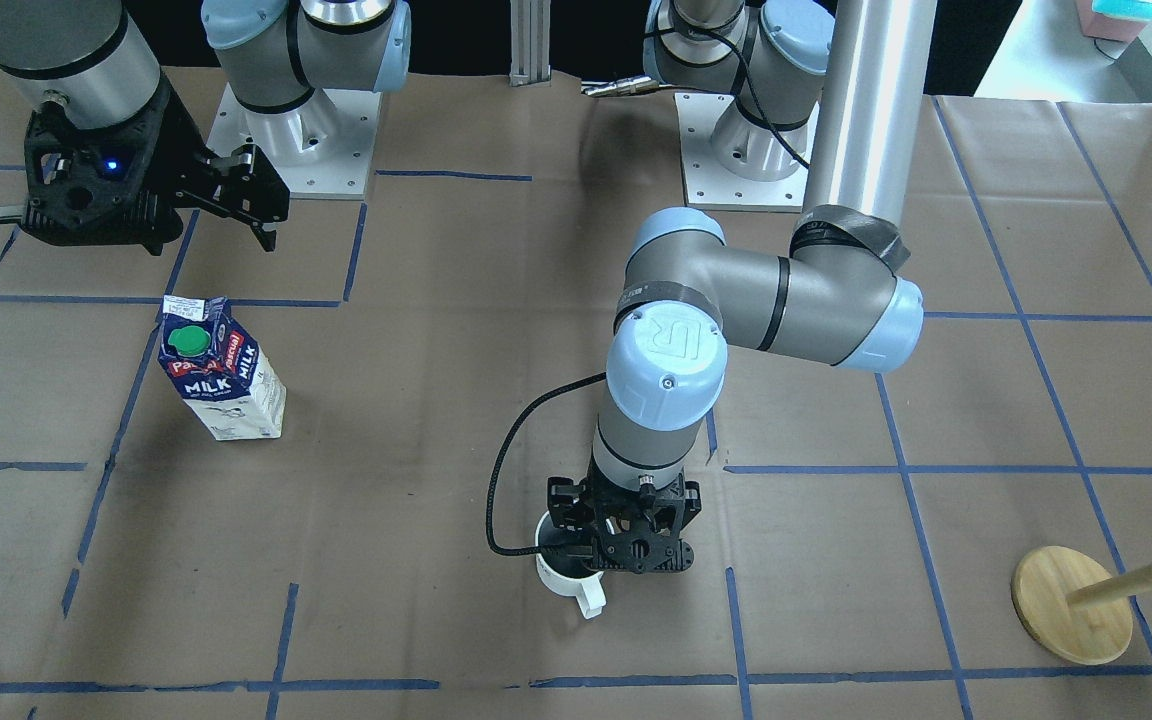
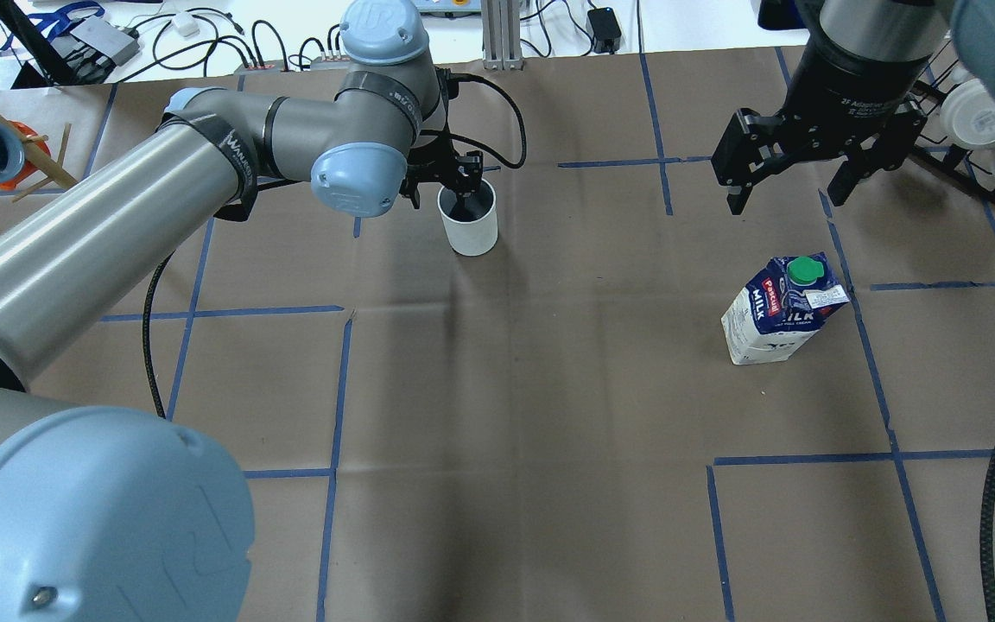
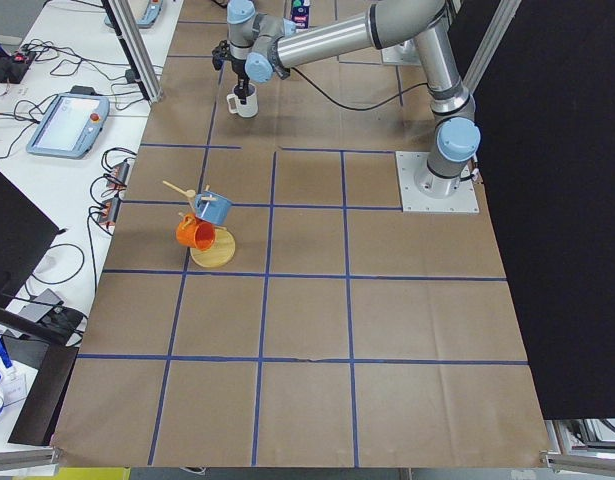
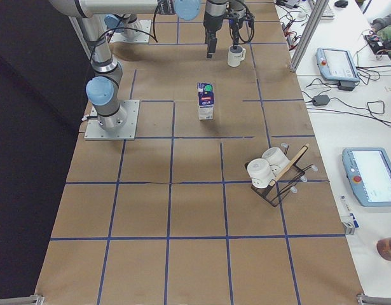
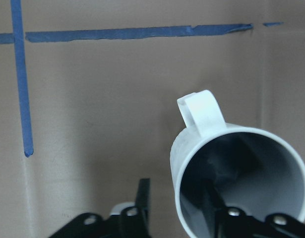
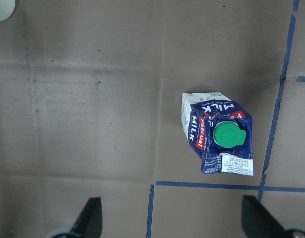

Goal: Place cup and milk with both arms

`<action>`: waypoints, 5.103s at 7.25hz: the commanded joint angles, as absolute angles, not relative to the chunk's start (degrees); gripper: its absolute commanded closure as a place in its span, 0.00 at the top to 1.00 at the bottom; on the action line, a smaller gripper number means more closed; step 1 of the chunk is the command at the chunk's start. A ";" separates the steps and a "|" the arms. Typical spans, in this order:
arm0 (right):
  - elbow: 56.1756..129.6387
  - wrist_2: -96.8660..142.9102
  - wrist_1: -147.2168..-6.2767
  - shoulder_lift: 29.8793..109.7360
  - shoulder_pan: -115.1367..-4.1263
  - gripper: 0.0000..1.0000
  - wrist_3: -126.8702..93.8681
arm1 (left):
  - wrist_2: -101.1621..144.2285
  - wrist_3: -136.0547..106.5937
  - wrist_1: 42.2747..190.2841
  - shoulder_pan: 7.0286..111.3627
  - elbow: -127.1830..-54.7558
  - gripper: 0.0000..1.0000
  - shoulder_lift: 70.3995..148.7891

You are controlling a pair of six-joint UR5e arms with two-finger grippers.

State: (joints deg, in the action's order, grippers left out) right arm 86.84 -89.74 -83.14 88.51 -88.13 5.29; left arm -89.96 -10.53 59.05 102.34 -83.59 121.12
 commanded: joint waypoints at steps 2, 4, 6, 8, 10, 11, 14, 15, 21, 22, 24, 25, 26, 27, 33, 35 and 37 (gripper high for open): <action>86.84 -89.82 -83.58 88.42 -87.28 1.00 8.07 | -89.82 -10.28 65.27 101.34 -89.27 1.00 107.99; 86.75 -89.74 -84.19 88.24 -83.61 1.00 12.53 | -90.27 -10.20 84.34 97.24 -91.32 1.00 91.40; 86.75 -89.56 -83.94 88.42 -78.07 1.00 15.64 | -90.26 -7.05 98.37 92.48 -90.97 1.00 79.59; 86.83 -89.56 -85.16 87.80 -78.13 1.00 17.74 | -90.26 -4.07 100.55 92.63 -90.44 1.00 75.26; 87.62 -89.56 -86.83 84.22 -78.40 1.00 17.75 | -89.83 -1.93 100.11 92.20 -93.68 1.00 71.03; 90.85 -89.65 -91.36 83.85 -79.44 1.00 17.58 | -89.82 -1.93 100.46 91.76 -94.74 1.00 71.28; 105.43 -89.82 -110.53 83.84 -80.60 1.00 17.58 | -90.00 -2.20 102.37 91.06 -95.89 1.00 69.53; 106.34 -90.35 -110.48 83.67 -80.25 1.00 18.19 | -89.56 -2.63 102.22 90.88 -96.50 1.00 69.43; 106.70 -92.89 -103.30 83.76 -80.24 0.99 17.40 | -89.38 -1.93 101.87 87.10 -99.05 1.00 73.29; 106.70 -92.99 -101.97 83.67 -80.24 0.98 17.32 | -89.38 -1.93 101.87 87.01 -99.14 1.00 73.56; 106.09 -93.08 -102.13 83.76 -80.33 0.67 14.95 | -89.38 -2.02 101.87 86.66 -99.14 1.00 73.74; 106.00 -92.90 -102.74 83.76 -80.33 0.61 14.94 | -89.47 -2.02 101.87 86.57 -99.14 1.00 73.57; 105.91 -92.90 -102.92 83.93 -80.33 0.58 14.94 | -89.47 -2.02 101.87 86.57 -99.14 1.00 73.48; 105.65 -92.81 -102.92 84.02 -80.33 0.58 14.94 | -89.47 -2.02 101.87 86.57 -99.23 1.00 73.39; 81.60 -92.20 -92.90 75.79 -86.97 0.59 5.59 | -89.38 -2.02 101.95 86.57 -99.32 1.00 73.30; 73.61 -91.33 -92.11 68.68 -95.85 0.60 -7.66 | -89.38 -2.02 101.95 86.57 -99.32 1.00 73.13; 66.05 -90.44 -92.20 61.73 -101.93 0.60 -16.05 | -89.38 -2.02 101.95 86.57 -99.84 1.00 72.69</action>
